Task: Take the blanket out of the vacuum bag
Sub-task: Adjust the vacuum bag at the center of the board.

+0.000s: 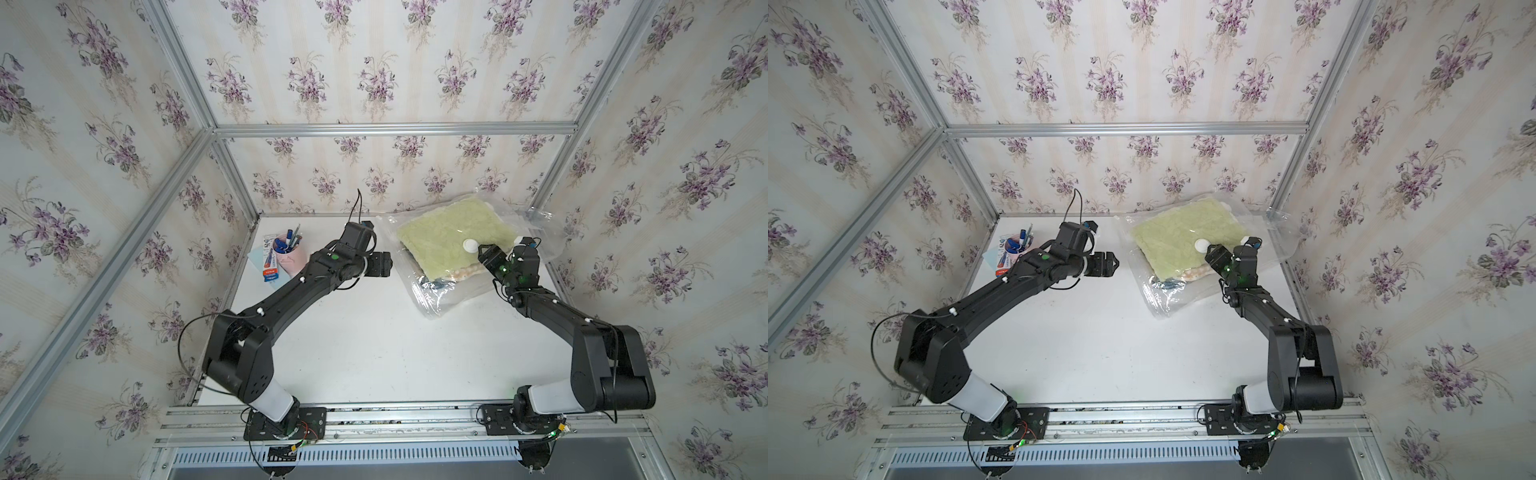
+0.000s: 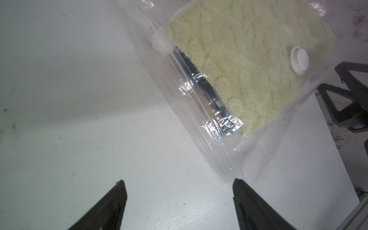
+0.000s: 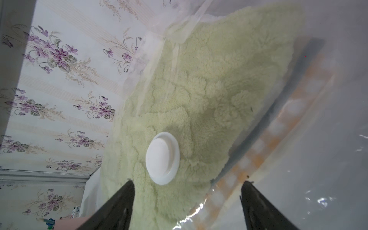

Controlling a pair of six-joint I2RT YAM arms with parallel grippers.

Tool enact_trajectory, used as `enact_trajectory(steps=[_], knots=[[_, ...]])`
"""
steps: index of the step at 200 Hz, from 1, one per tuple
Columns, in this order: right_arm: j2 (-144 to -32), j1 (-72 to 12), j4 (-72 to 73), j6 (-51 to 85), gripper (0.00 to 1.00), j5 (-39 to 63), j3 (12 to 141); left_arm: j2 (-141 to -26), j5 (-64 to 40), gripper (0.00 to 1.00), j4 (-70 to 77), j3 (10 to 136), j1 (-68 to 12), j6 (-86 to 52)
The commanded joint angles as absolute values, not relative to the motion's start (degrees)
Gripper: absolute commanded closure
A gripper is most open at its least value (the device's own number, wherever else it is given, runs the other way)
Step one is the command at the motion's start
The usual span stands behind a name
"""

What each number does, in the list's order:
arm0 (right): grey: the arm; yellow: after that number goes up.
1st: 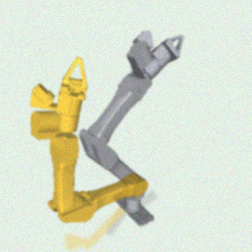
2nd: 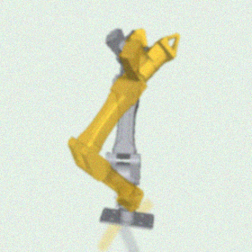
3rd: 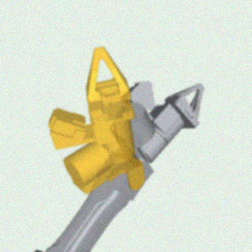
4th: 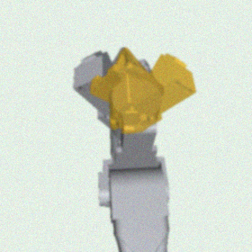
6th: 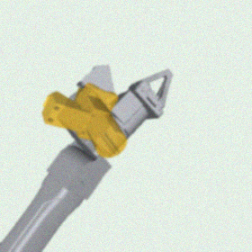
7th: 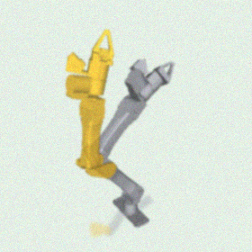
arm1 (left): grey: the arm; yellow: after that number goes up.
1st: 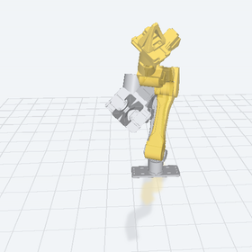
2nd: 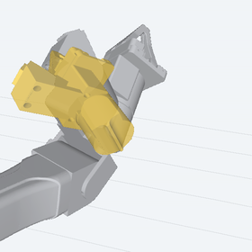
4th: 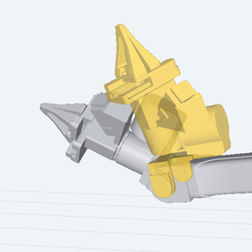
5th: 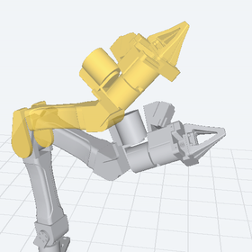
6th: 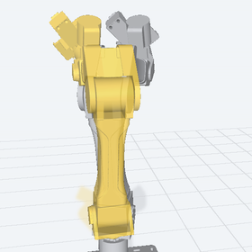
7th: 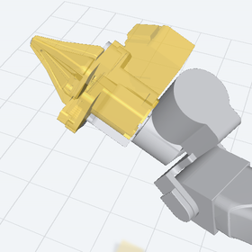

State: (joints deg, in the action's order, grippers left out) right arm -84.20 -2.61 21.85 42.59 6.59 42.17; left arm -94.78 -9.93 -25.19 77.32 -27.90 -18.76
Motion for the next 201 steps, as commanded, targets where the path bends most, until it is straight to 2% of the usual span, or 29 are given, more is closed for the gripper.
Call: enact_trajectory(steps=[1,53,120,145,166,183,188,201], knots=[[-86.0,-2.6,21.9,44.4,0.16,7.7,44.0,-100.5,-15.7,0.16,-23.4,82.2,-27.9,-17.5],[-85.7,-0.4,22.0,43.5,0.16,8.7,43.1,-115.1,-18.7,0.21,-23.9,95.8,-27.2,-20.5],[-84.0,1.3,23.5,43.4,0.16,10.5,40.7,-119.2,-22.2,0.26,-12.2,93.4,-24.2,-29.8],[-84.4,1.8,25.8,44.4,0.16,11.9,39.5,-123.3,-24.6,0.33,-10.7,98.0,-23.3,-31.8],[-84.2,2.4,27.2,44.9,0.16,12.7,38.3,-125.4,-22.5,0.35,-9.7,100.1,-23.1,-31.8],[-84.1,3.0,27.5,45.0,0.16,13.2,37.5,-125.8,-20.8,0.44,-7.4,99.3,-23.1,-32.9],[-84.1,3.1,27.8,45.1,0.17,13.2,37.3,-125.9,-20.8,0.50,-6.9,99.2,-23.0,-33.2],[-84.1,3.4,28.2,45.3,0.17,13.5,37.0,-126.5,-20.8,0.58,-6.4,99.3,-23.1,-33.9]])
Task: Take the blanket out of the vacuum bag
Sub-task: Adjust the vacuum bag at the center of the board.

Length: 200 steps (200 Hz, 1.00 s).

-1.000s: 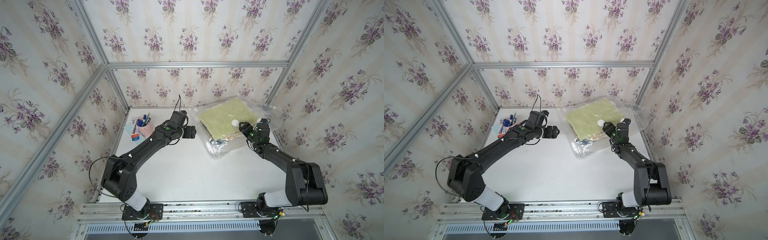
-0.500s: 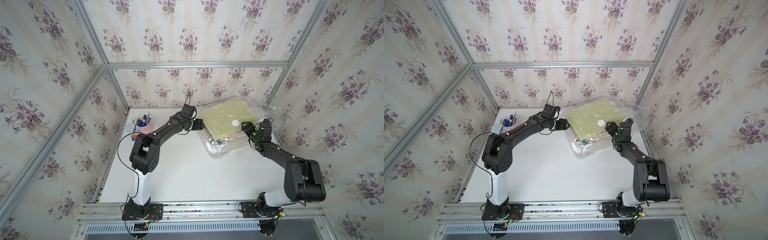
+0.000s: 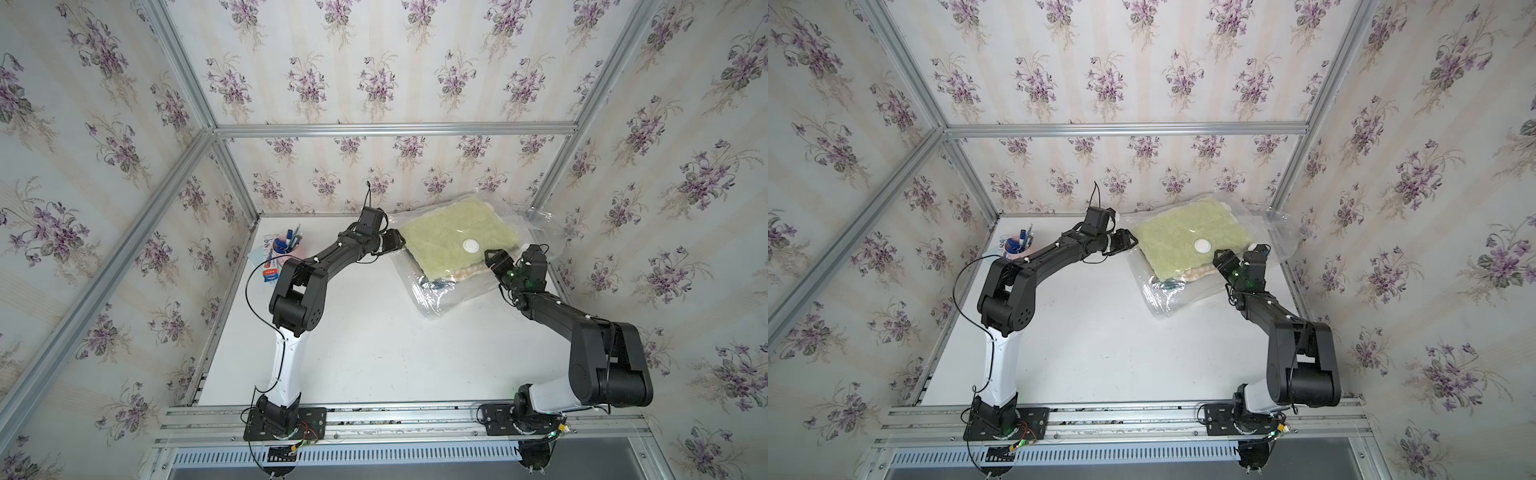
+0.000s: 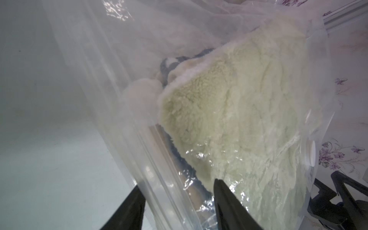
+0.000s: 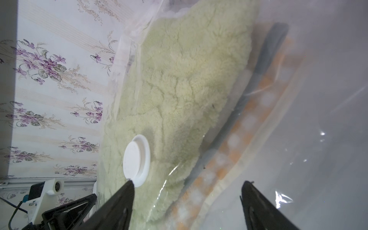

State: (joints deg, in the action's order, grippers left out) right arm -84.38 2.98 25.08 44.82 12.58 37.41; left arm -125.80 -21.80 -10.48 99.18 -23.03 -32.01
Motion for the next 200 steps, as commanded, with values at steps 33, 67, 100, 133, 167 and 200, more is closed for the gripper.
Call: enact_trajectory(steps=[33,67,100,133,167,200], knots=[[-84.8,3.9,28.4,45.3,0.19,13.4,37.1,-126.7,-17.6,0.83,-5.6,98.3,-23.2,-34.6],[-86.6,6.3,30.3,48.5,0.19,14.1,37.7,-126.2,-16.7,1.00,-7.8,98.3,-24.0,-32.6],[-91.5,6.7,30.0,48.2,0.21,16.4,41.9,-121.3,-14.8,1.00,-5.4,90.9,-25.4,-32.4],[-96.0,6.7,28.2,47.4,0.23,18.0,45.1,-115.7,-12.9,1.00,-2.6,82.0,-27.7,-32.4],[-99.0,6.2,29.0,47.0,0.27,22.1,46.0,-110.7,-10.7,1.00,-2.2,75.2,-31.2,-32.0],[-101.2,3.6,28.3,45.3,0.28,24.9,47.1,-105.2,-7.3,1.00,-1.0,67.0,-35.9,-32.9]])
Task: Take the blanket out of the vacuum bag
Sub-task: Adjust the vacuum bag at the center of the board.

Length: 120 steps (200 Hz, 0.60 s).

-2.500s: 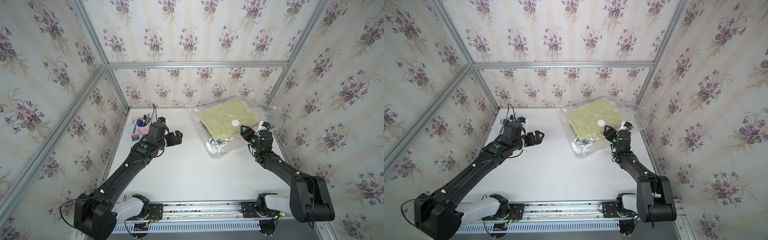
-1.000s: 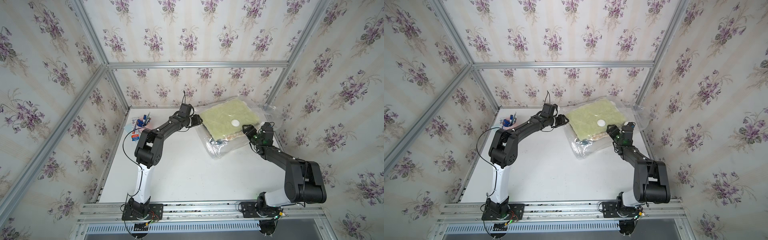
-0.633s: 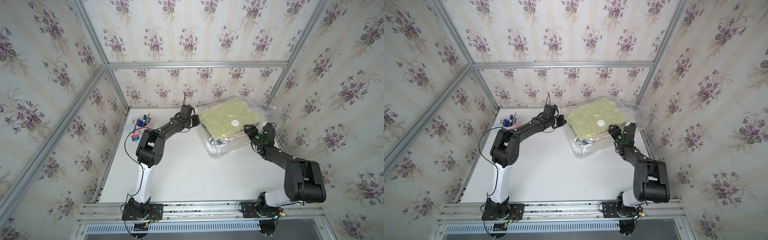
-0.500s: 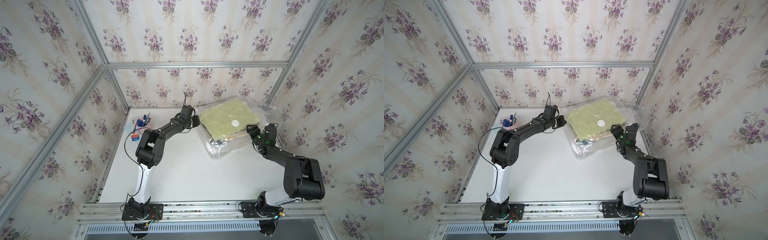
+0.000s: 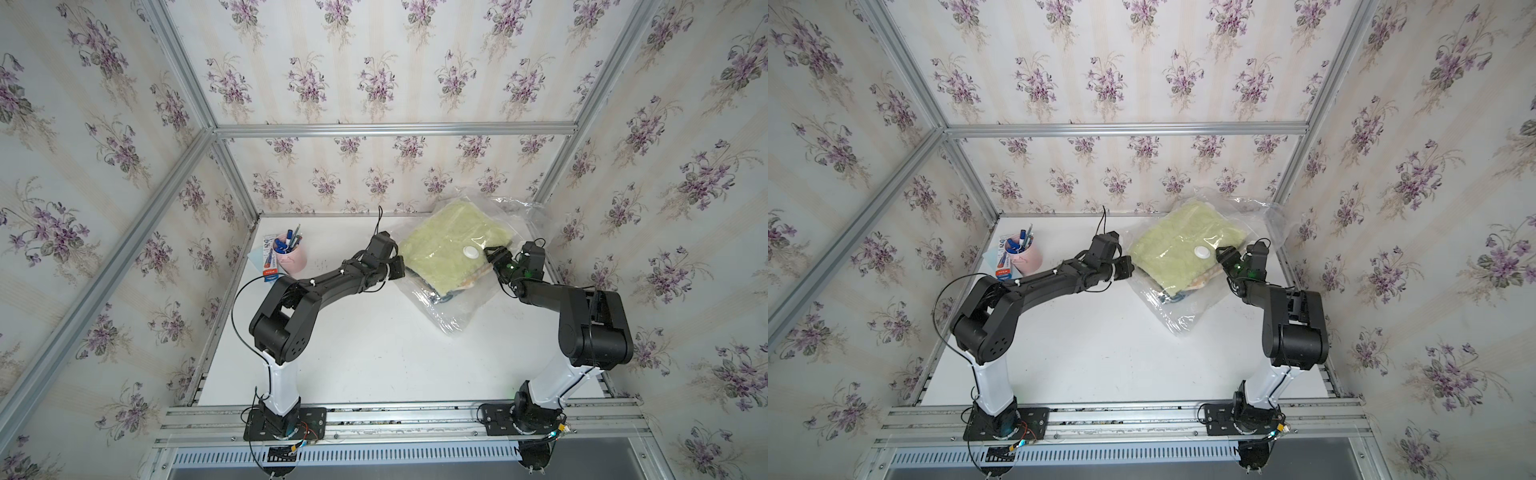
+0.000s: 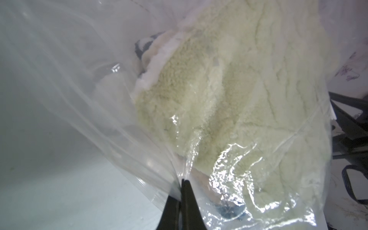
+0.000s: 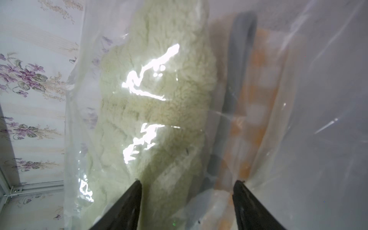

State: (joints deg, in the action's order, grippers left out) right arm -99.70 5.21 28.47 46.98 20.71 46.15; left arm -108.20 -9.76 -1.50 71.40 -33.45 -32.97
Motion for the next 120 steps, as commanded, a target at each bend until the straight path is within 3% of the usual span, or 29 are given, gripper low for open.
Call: enact_trajectory(steps=[1,40,69,91,106,120], knots=[[-101.3,3.4,28.3,45.3,0.28,25.0,47.2,-105.1,-7.2,1.00,-0.9,66.6,-36.2,-32.9],[-104.6,-3.1,25.9,41.7,0.29,28.4,52.6,-97.6,-1.9,0.99,-0.1,56.2,-41.6,-35.8],[-108.9,-7.5,22.3,37.2,0.28,33.6,60.2,-91.3,1.4,0.72,-3.2,50.8,-46.6,-35.4],[-112.2,-10.3,15.9,31.3,0.26,35.6,67.4,-86.1,5.5,0.35,-6.4,47.2,-52.8,-34.9],[-112.7,-11.0,14.2,29.5,0.24,35.5,69.2,-82.4,10.7,0.19,-11.2,46.3,-57.9,-33.6],[-111.8,-10.9,14.3,29.5,0.24,34.0,68.7,-78.3,16.3,0.11,-16.9,45.8,-61.7,-34.0]])
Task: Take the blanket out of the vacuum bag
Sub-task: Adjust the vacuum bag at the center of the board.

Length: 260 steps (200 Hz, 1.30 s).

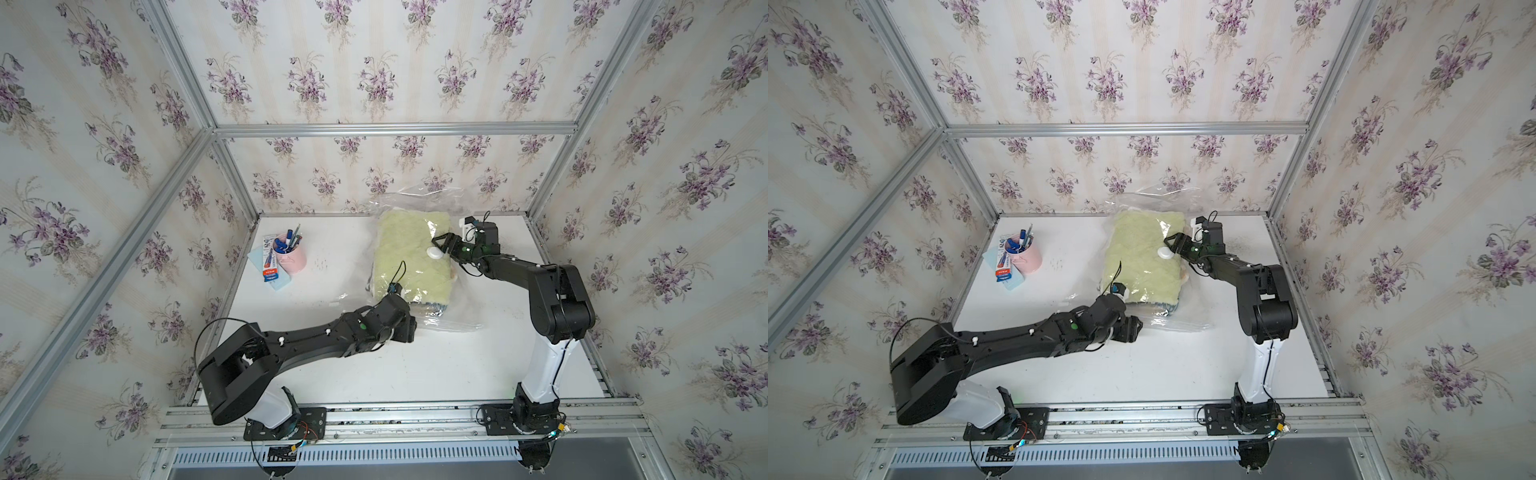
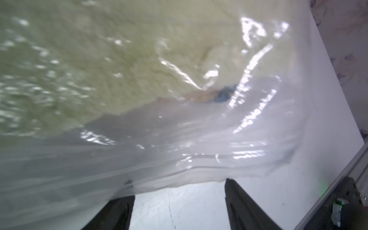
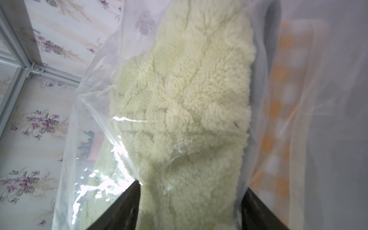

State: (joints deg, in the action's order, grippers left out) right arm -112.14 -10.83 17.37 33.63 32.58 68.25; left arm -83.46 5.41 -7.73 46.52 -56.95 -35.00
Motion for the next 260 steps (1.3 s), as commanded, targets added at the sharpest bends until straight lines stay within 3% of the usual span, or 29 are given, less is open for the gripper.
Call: enact_trajectory(steps=[1,44,64,84,102,132,143,151,166,224,246,260], knots=[[-111.8,-10.9,14.2,29.5,0.24,33.9,68.6,-78.1,16.6,0.11,-17.3,45.8,-61.9,-34.0],[-105.8,-11.0,13.0,29.5,0.21,29.5,66.0,-64.3,24.0,0.08,-30.3,43.9,-67.3,-37.2],[-102.1,-10.9,11.8,29.2,0.20,26.7,64.1,-57.6,30.0,0.14,-36.5,44.6,-66.7,-37.8],[-98.7,-10.9,11.4,28.8,0.19,24.6,62.0,-54.0,29.5,0.18,-40.0,47.7,-60.8,-34.3],[-97.6,-10.8,10.9,28.5,0.20,24.2,60.6,-53.5,22.7,0.19,-37.7,48.1,-49.7,-30.6],[-98.2,-10.9,11.6,29.9,0.26,23.2,59.0,-60.1,11.2,0.30,-29.8,49.3,-35.0,-26.5],[-98.6,-10.8,11.8,30.1,0.36,22.4,59.0,-64.9,8.8,0.35,-28.3,51.1,-31.4,-25.1],[-99.0,-10.9,12.3,30.7,0.43,22.4,58.9,-68.9,6.9,0.35,-27.8,52.8,-29.2,-24.7],[-100.4,-10.8,13.6,31.8,0.45,23.4,58.7,-76.5,2.2,0.35,-26.7,55.9,-24.9,-24.7],[-107.5,-10.9,14.1,33.0,0.43,22.2,64.0,-94.3,-0.5,0.44,-16.8,58.6,-21.0,-27.6],[-111.7,-11.9,12.7,32.6,0.44,24.5,68.8,-96.3,-1.9,0.44,-14.7,57.3,-21.1,-28.8],[-114.1,-13.3,11.9,31.9,0.44,26.0,71.5,-96.0,-3.4,0.50,-12.4,54.8,-21.1,-29.4]])
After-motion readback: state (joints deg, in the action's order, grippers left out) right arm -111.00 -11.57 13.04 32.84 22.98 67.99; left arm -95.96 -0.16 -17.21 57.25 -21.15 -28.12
